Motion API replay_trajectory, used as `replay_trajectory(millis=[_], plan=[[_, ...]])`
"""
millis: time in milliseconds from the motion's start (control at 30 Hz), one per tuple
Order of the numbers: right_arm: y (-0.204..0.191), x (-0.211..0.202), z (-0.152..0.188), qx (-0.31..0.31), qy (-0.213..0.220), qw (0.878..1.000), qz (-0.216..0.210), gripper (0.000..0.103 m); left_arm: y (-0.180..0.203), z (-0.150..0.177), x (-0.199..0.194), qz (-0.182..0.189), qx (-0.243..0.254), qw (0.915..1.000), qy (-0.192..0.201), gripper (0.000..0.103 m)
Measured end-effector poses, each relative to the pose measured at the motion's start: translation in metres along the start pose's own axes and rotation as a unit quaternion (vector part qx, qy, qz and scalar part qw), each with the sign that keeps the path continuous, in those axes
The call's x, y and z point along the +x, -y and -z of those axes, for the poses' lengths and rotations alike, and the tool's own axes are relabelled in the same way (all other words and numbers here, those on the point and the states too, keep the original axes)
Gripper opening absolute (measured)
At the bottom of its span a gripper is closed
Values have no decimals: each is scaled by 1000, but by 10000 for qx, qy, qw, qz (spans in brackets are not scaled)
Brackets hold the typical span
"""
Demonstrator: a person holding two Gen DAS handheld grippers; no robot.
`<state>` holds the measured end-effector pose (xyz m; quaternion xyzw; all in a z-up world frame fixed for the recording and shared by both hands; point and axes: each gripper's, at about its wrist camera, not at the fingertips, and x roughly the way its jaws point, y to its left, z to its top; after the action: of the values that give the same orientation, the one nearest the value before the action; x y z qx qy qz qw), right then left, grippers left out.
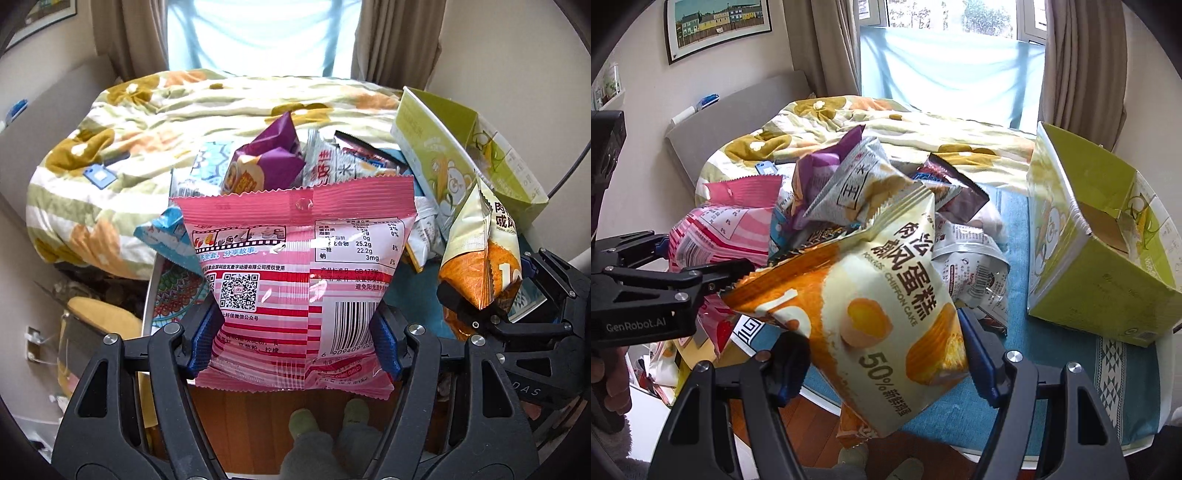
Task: Organize snacks
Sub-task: 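Carry pink bag with left tool while right tool carries orange bag to box, then release pink bag into box with left tool while right tool drops orange bag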
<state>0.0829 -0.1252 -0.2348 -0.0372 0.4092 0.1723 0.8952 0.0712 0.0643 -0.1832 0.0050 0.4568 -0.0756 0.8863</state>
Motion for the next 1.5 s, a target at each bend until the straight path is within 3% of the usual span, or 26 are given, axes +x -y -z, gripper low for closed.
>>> replay_trajectory(millis=[233,433,700,867,1133,1200,1233,1267,1500], plan=[[24,-38,-22,384,232,9988,203,69,33,-48,-20,199,247,9988,375,67],[67,-64,-60,581,466,9966,341,69,84,-111,-10,410,400,9968,549,67],[163,-74,-114,539,524,9953,614,69,181,-201,42,542,418,9954,677,67],[232,-64,-131,661,458,9953,548,69,243,-250,99,601,474,9965,339,67],[318,-34,-142,821,68,9953,503,69,304,-286,193,451,723,9955,-421,70],[333,-28,-143,956,-42,9944,453,69,314,-289,206,295,858,9945,-528,83],[338,-26,-142,1002,-82,9939,442,69,316,-288,210,190,925,9942,-516,96],[343,-24,-142,1031,-115,9936,445,69,317,-286,210,162,961,9941,-475,100],[364,-14,-141,1356,-193,9895,461,69,300,-279,193,150,981,9939,-474,100]])
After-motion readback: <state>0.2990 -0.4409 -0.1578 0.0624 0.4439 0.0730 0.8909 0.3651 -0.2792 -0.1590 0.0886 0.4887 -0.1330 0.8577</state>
